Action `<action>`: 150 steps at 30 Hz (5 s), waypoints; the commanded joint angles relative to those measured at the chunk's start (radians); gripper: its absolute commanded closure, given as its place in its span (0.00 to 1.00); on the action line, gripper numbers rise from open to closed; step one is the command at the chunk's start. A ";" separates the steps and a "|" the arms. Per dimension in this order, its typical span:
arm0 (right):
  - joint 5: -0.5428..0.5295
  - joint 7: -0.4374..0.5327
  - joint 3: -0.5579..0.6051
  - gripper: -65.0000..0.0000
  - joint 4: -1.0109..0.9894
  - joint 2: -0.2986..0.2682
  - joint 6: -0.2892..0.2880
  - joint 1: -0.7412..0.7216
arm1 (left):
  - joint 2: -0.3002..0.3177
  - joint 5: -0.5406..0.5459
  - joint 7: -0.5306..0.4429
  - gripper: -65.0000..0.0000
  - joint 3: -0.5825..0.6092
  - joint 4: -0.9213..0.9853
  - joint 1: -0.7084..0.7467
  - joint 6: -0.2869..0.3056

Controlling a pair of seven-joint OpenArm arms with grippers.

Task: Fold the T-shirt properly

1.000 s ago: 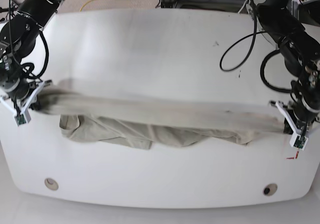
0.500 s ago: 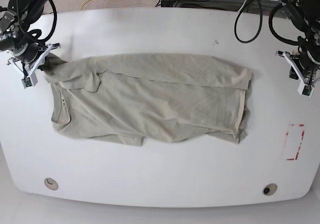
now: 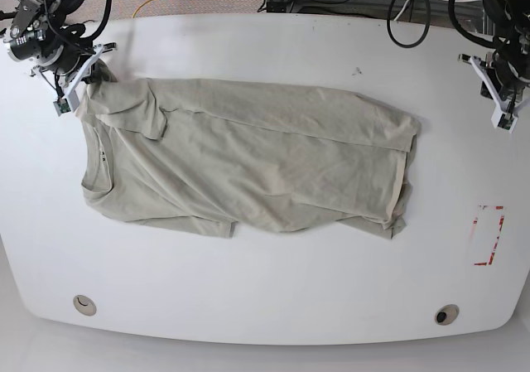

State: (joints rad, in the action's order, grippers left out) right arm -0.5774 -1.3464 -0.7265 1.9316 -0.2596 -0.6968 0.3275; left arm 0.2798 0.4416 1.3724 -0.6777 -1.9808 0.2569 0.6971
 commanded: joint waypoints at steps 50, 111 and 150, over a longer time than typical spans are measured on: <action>-0.010 0.025 -0.012 1.00 0.013 -0.016 -0.001 -0.113 | -0.057 0.013 -0.046 1.00 0.342 0.509 -0.360 0.001; -0.014 0.018 0.621 1.00 -0.443 -0.472 -0.001 -1.502 | -0.047 -0.030 0.024 1.00 0.212 0.280 -1.456 -0.014; -0.014 -0.014 -0.006 1.00 0.033 -0.105 -0.001 -0.181 | 0.032 0.297 0.024 1.00 -0.056 0.041 -0.187 -0.006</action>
State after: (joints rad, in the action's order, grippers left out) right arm -0.5983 -1.3739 -0.7242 1.9450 -0.3485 -0.7006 0.1287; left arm 0.2634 0.7265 1.4200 -0.7200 -1.9217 0.0563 0.6903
